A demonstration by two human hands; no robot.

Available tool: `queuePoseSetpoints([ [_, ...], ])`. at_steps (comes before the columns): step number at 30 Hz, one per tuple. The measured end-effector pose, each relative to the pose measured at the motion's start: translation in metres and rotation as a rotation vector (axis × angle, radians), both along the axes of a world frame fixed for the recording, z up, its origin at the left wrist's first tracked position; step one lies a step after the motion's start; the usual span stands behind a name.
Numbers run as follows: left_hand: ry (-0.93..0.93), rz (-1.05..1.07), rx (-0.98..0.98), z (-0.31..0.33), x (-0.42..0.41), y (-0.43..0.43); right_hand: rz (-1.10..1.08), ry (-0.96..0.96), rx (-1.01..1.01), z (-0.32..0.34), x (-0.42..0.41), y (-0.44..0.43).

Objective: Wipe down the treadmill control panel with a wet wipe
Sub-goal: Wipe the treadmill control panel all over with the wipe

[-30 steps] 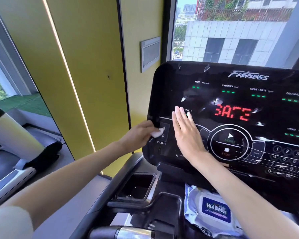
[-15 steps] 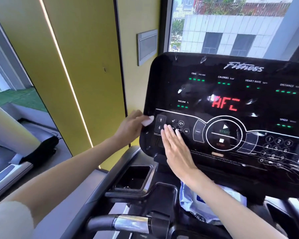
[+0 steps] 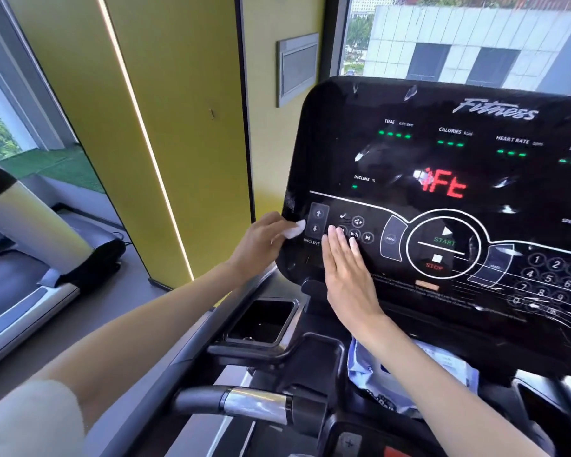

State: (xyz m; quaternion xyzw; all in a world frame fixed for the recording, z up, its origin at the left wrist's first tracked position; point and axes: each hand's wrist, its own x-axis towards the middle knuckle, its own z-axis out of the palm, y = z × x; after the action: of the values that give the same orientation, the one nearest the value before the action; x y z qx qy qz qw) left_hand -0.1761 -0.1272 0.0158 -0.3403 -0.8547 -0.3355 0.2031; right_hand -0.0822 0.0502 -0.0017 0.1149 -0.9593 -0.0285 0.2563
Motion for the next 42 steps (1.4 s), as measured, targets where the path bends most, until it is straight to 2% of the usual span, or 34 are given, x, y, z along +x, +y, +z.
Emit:
queuePoseSetpoints([
  [1,-0.008,0.002,0.015,-0.003,0.003,0.002,-0.001,0.0,0.001,0.0,0.001,-0.001],
  [4,0.064,-0.182,-0.201,-0.016,0.015,-0.001,-0.004,-0.009,0.0,0.0,0.001,-0.001],
  [5,0.055,-0.168,-0.197,-0.017,0.012,-0.004,-0.001,-0.019,-0.007,0.0,0.001,-0.001],
  [8,-0.053,0.07,0.073,-0.014,0.007,-0.002,0.002,-0.026,-0.05,0.001,0.001,-0.001],
  [9,-0.05,0.072,0.066,-0.015,0.01,0.0,0.006,-0.025,-0.065,0.001,0.001,-0.001],
  [12,0.042,-0.109,-0.119,-0.033,0.018,-0.001,0.031,-0.039,-0.095,0.001,0.0,-0.002],
  [13,0.014,-0.081,-0.078,-0.037,0.015,-0.002,0.034,-0.043,-0.101,0.001,0.0,-0.001],
  [16,-0.101,0.254,0.27,-0.041,0.019,0.003,0.028,-0.034,-0.135,-0.001,-0.002,-0.001],
  [17,-0.106,0.273,0.279,-0.044,0.024,0.006,0.028,-0.029,-0.144,-0.001,-0.002,-0.002],
  [20,-0.031,0.083,0.07,-0.06,0.042,0.01,0.042,-0.029,-0.156,-0.002,-0.002,-0.002],
  [21,-0.038,0.083,0.075,-0.062,0.04,0.008,0.046,-0.03,-0.162,-0.003,-0.002,-0.002],
  [24,-0.145,0.33,0.317,-0.057,0.034,0.006,0.043,-0.029,-0.179,-0.003,-0.003,-0.003],
  [25,-0.152,0.331,0.303,-0.058,0.037,0.008,0.045,-0.027,-0.181,-0.003,-0.003,-0.003],
  [28,-0.074,0.092,0.016,-0.071,0.049,0.007,0.06,-0.029,-0.187,-0.004,-0.003,-0.002],
  [29,-0.089,0.073,-0.013,-0.073,0.047,0.004,0.065,-0.03,-0.194,-0.005,-0.003,-0.002],
  [32,-0.22,0.274,0.219,-0.069,0.043,0.005,0.055,-0.033,-0.213,-0.006,-0.004,-0.003],
  [33,-0.218,0.266,0.224,-0.066,0.047,0.011,0.054,-0.031,-0.216,-0.006,-0.004,-0.004],
  [36,-0.121,0.019,0.07,-0.068,0.062,0.021,0.069,-0.031,-0.214,-0.006,-0.004,-0.002],
  [37,-0.149,0.017,0.089,-0.067,0.06,0.019,0.071,-0.035,-0.211,-0.007,-0.003,-0.002],
  [40,-0.244,0.301,0.307,-0.065,0.048,0.012,0.061,-0.039,-0.217,-0.007,-0.004,-0.001],
  [41,-0.231,0.315,0.3,-0.065,0.048,0.012,0.058,-0.036,-0.217,-0.007,-0.004,-0.001],
  [42,-0.184,0.241,0.222,-0.064,0.052,0.015,0.058,-0.036,-0.215,-0.007,-0.004,-0.002],
])
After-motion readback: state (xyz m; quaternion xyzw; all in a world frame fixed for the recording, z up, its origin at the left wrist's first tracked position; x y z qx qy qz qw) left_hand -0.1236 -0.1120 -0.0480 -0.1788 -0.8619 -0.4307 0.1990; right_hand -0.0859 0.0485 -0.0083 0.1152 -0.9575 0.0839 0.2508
